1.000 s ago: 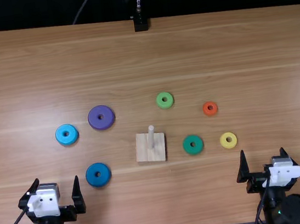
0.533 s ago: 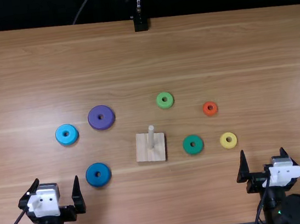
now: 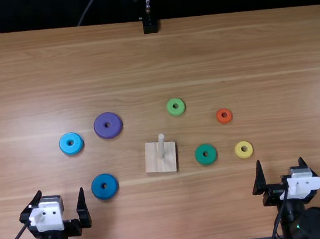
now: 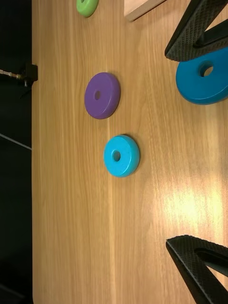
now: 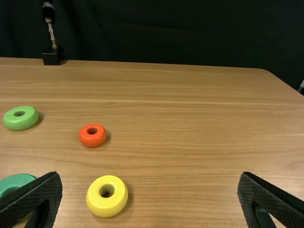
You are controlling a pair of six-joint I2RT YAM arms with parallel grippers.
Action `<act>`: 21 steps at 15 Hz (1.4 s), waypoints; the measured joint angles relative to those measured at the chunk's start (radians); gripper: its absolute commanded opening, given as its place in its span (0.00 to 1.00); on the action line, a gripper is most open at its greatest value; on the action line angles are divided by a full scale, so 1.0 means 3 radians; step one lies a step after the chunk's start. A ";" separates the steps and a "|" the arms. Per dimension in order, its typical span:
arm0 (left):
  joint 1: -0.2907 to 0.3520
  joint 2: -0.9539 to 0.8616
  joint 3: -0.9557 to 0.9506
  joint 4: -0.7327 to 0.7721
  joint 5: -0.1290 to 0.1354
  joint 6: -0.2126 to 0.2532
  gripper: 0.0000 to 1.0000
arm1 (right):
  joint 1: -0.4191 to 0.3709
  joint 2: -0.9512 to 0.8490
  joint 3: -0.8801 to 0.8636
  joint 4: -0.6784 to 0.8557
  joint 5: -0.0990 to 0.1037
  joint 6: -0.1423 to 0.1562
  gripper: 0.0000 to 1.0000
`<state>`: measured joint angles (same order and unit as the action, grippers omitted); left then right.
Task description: Build the Hanoi tower: stack the rings onto the peg from bottom to top in this color order: purple, dark blue, light blue, dark green, light green, yellow, orange.
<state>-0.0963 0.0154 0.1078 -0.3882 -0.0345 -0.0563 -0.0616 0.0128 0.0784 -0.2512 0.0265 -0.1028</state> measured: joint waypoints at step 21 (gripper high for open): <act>-0.0123 0.2209 0.1575 0.0980 0.0154 -0.0011 1.00 | 0.0000 0.0000 0.0000 -0.0001 -0.0001 0.0001 1.00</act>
<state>-0.1333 0.6781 0.5804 -0.0940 0.0116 -0.0597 -0.0616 0.0128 0.0784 -0.2516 0.0261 -0.1024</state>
